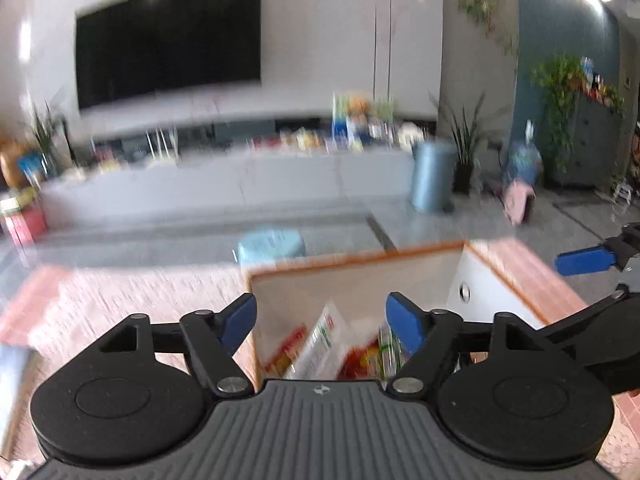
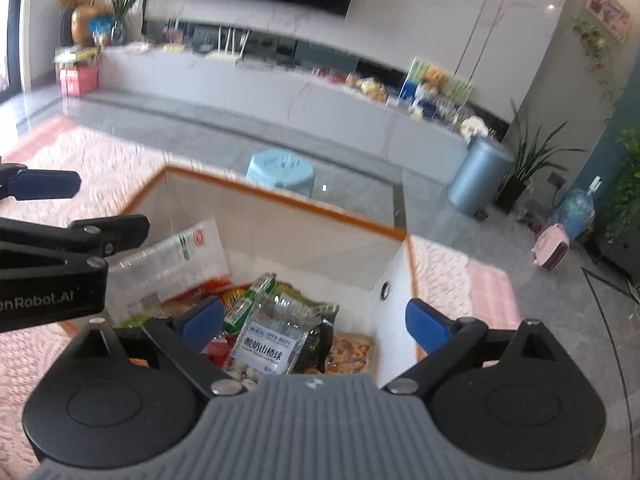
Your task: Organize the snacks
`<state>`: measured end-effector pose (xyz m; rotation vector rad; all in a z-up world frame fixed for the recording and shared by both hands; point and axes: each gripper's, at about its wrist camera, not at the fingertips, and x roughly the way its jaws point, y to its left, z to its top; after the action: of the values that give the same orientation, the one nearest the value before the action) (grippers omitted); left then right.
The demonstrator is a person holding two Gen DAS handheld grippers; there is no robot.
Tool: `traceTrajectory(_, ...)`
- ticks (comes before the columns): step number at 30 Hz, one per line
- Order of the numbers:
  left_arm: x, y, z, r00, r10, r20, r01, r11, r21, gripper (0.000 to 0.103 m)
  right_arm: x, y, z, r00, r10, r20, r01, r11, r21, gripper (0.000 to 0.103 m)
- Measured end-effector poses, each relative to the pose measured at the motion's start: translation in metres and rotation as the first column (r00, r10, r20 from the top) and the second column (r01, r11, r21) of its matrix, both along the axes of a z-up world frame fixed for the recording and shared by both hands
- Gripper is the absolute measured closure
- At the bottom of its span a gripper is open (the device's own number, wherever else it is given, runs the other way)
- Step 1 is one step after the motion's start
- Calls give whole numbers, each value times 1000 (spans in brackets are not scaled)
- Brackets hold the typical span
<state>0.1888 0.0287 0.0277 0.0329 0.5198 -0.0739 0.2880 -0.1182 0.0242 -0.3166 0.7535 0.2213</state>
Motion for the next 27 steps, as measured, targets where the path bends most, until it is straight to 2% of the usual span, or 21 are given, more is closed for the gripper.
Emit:
traceTrajectory(2, -17, -2, 11, 998, 19, 66, -21, 999, 27, 9, -17, -8, 15, 999, -18, 42, 17, 1000, 22, 4)
traceTrajectory(4, -32, -3, 21, 994, 43, 99, -47, 998, 37, 9, -38, -18, 28, 995, -42, 86, 38, 998, 53, 4)
traceTrajectory(9, -60, -4, 36, 991, 80, 106, -80, 997, -4, 9, -90, -42, 51, 981, -110, 157, 85, 984, 157, 4)
traceTrajectory(13, -78, -8, 38, 991, 82, 108, -83, 997, 5, 9, -134, -52, 62, 965, -144, 221, 97, 973, 210, 4)
traceTrajectory(17, -94, -16, 30, 989, 107, 98, -113, 992, 49, 9, -171, -54, 58, 953, -174, 249, 113, 964, 240, 4)
traceTrajectory(22, -111, -24, 17, 990, 116, 74, -121, 991, 60, 9, -203, -59, 44, 950, -202, 237, 134, 952, 275, 4)
traceTrajectory(27, -129, -32, 5, 990, 127, 53, -132, 986, 100, 9, -228, -58, 34, 943, -196, 271, 128, 960, 248, 4)
